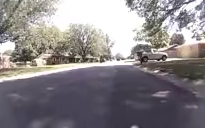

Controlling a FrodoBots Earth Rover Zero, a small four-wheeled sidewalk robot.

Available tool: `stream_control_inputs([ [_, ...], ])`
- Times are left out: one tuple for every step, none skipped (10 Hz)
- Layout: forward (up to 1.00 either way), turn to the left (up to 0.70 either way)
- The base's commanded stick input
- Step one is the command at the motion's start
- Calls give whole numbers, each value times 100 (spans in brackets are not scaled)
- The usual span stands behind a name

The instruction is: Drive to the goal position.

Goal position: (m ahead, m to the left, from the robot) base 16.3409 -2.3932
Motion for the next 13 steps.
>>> stream_control_inputs([
  [50,-44],
  [50,0],
  [50,0],
  [50,0],
  [50,0],
  [50,0],
  [50,0],
  [50,0],
  [50,0],
  [50,0],
  [50,0],
  [50,0],
  [50,0],
])
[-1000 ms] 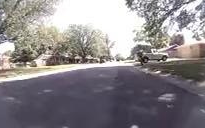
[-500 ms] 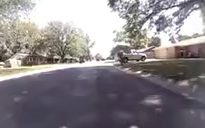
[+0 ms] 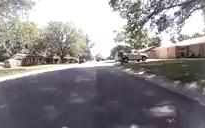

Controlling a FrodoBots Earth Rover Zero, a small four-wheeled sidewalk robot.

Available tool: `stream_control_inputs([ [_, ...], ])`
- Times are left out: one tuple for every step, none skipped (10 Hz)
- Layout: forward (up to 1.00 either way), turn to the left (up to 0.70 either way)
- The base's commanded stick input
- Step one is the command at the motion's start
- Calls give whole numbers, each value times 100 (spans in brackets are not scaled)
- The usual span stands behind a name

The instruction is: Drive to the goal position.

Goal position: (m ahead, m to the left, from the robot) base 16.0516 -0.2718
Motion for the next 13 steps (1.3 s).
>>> stream_control_inputs([
  [50,0],
  [50,0],
  [50,0],
  [50,0],
  [50,0],
  [50,0],
  [50,0],
  [50,0],
  [50,0],
  [50,0],
  [50,0],
  [50,0],
  [50,0],
])
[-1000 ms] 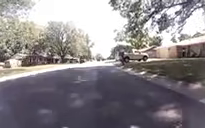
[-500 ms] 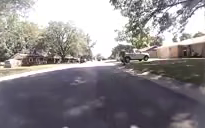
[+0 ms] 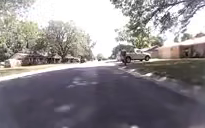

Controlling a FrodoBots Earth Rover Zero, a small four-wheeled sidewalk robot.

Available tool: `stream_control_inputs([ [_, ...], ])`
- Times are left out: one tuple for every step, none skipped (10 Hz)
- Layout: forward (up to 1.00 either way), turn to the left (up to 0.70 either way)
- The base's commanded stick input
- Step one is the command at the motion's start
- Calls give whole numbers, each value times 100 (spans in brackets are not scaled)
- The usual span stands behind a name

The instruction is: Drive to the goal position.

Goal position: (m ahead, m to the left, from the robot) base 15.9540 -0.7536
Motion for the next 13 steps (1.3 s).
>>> stream_control_inputs([
  [50,0],
  [50,0],
  [50,0],
  [50,0],
  [50,0],
  [50,0],
  [50,0],
  [50,0],
  [50,0],
  [50,0],
  [50,0],
  [50,0],
  [50,0],
])
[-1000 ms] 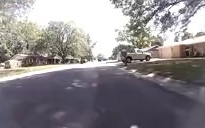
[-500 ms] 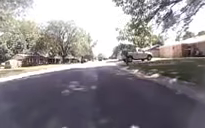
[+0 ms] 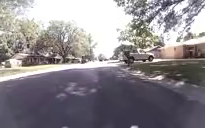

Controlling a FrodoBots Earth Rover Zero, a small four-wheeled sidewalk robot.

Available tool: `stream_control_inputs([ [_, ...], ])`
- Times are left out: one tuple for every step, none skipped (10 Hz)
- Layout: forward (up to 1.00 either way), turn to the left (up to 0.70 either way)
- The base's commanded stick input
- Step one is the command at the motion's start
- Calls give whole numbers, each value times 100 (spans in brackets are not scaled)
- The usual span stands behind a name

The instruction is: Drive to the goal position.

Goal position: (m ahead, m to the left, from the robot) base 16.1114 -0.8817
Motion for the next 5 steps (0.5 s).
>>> stream_control_inputs([
  [50,0],
  [50,0],
  [50,0],
  [50,0],
  [50,0],
])
